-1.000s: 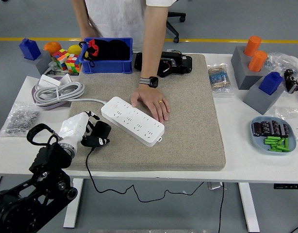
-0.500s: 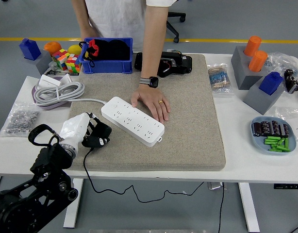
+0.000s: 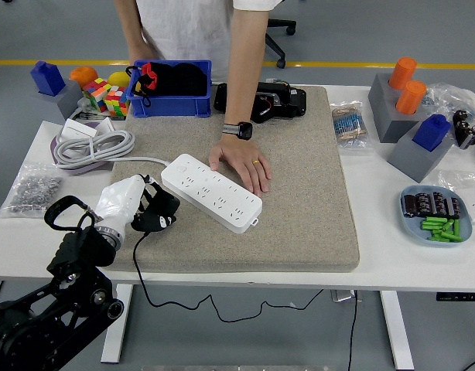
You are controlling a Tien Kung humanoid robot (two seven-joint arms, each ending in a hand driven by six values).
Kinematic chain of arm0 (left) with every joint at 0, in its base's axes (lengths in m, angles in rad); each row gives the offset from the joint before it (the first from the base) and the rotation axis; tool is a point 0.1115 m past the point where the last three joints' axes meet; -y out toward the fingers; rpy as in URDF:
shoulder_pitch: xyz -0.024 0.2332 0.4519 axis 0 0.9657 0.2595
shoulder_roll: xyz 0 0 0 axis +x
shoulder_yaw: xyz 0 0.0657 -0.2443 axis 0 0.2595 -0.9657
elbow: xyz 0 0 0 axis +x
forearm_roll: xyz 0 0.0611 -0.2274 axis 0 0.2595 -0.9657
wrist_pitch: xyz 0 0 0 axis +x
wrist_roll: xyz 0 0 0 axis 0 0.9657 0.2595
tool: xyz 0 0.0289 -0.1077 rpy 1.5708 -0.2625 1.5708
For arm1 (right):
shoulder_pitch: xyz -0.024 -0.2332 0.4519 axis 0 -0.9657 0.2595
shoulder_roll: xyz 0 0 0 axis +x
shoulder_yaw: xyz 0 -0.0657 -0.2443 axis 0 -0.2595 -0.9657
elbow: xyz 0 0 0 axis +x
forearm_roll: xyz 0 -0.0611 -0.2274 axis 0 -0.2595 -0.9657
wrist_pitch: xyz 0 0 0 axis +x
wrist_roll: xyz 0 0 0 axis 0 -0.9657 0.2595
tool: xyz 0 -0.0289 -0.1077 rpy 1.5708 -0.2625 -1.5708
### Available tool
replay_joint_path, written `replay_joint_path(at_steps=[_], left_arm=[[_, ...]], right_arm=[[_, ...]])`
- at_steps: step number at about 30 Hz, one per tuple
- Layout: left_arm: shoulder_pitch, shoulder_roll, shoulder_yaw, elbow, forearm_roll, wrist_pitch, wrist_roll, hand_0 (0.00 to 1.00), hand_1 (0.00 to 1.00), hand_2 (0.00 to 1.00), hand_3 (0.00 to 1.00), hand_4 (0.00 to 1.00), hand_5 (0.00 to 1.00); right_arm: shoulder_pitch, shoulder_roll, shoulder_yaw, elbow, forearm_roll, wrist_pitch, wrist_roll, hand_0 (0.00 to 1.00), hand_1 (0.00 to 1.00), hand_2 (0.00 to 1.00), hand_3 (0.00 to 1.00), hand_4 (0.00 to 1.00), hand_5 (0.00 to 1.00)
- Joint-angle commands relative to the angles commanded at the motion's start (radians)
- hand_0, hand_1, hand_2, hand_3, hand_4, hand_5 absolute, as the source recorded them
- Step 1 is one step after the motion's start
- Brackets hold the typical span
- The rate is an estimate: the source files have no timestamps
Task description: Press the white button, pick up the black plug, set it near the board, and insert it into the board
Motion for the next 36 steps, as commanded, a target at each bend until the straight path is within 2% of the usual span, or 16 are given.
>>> replay_joint_path(at_steps=[5, 10, 19, 25, 36], left_arm=[[-0.011, 0.009, -0.004, -0.010, -0.005, 0.035, -0.046, 0.278, 0.364, 0.354, 0.566, 0.687, 0.002], [-0.041, 0.014, 0.012, 0.012, -0.031, 0.073, -0.089, 0.278, 0.357, 0.350, 0.564, 0.696, 0.002], [-0.124, 0.009, 0.064, 0.064, -0.068, 0.080, -0.100, 0.291, 0.361, 0.353, 0.563, 0.698, 0.002], [-0.183, -0.002, 0.105, 0.129, -0.113, 0.090, -0.138, 0.294, 0.361, 0.352, 0.561, 0.701, 0.002], [-0.228, -0.025, 0.162, 0.204, -0.123, 0.100, -0.151, 0.296, 0.360, 0.354, 0.560, 0.705, 0.002]], right_arm=[[0.001, 0.000, 0.000, 0.000, 0.000, -0.001, 0.001, 0.628, 0.626, 0.605, 0.595, 0.681, 0.400], [0.001, 0.000, 0.000, 0.000, 0.001, 0.000, 0.000, 0.628, 0.623, 0.607, 0.595, 0.680, 0.397], [0.004, -0.003, -0.001, 0.000, 0.004, -0.001, 0.000, 0.627, 0.625, 0.604, 0.595, 0.679, 0.395], [0.006, -0.004, 0.000, 0.000, 0.006, -0.001, 0.000, 0.627, 0.625, 0.603, 0.594, 0.678, 0.394], [0.005, -0.004, -0.005, 0.000, 0.008, 0.000, 0.000, 0.627, 0.624, 0.604, 0.595, 0.678, 0.393]])
